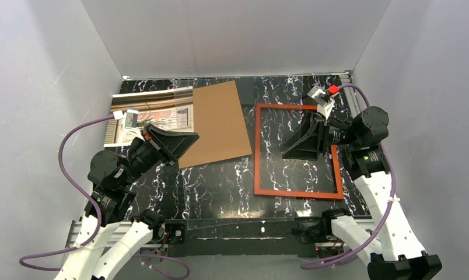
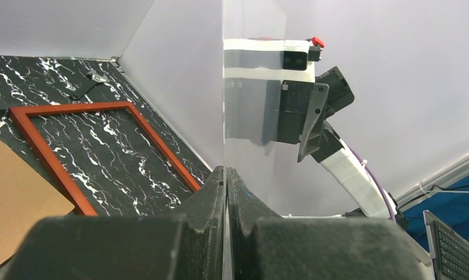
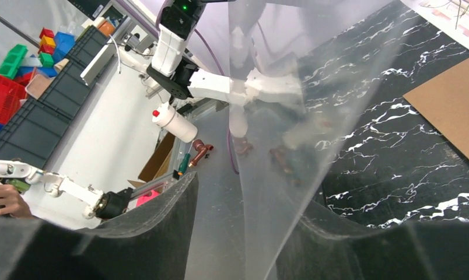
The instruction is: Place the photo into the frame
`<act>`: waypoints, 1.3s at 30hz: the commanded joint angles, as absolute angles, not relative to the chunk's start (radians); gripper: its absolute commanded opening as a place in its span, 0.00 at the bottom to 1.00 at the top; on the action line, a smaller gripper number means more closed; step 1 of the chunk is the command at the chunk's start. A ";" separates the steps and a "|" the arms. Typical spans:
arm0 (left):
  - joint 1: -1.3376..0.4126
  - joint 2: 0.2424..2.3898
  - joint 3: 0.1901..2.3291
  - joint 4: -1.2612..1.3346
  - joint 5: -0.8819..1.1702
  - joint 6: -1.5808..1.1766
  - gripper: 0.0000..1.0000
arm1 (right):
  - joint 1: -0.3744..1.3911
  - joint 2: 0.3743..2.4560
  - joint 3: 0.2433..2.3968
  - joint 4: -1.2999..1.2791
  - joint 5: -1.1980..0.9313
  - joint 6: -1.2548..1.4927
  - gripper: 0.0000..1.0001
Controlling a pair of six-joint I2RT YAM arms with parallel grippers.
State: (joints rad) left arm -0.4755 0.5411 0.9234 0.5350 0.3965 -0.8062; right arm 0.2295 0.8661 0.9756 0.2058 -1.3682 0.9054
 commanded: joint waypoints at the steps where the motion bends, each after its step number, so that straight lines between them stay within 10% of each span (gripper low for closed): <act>1: -0.477 0.521 0.914 0.658 0.358 -0.783 0.00 | 0.235 0.833 1.035 0.197 -1.388 0.919 0.49; 10: -0.477 0.507 0.892 0.650 0.323 -0.772 0.08 | 0.235 0.831 1.089 0.036 -1.325 0.809 0.06; 14: -0.477 0.497 0.889 0.592 0.280 -0.768 0.82 | 0.235 0.832 1.116 -0.088 -1.266 0.712 0.01; 16: -0.477 0.485 0.891 0.541 0.243 -0.754 0.98 | 0.235 0.837 1.130 -0.147 -1.227 0.681 0.01; 30: -0.477 0.494 1.032 -0.108 -0.168 -0.703 0.98 | 0.235 0.830 1.266 -0.486 -0.863 0.512 0.01; 39: -0.477 0.760 1.212 -0.414 -0.062 -0.664 0.98 | 0.234 0.832 1.435 -0.710 -0.559 0.481 0.01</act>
State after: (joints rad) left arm -0.4755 0.6449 1.1297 -0.2565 -0.1162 -0.6991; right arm 0.2314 0.8478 1.3380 -0.6151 -0.7334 0.5098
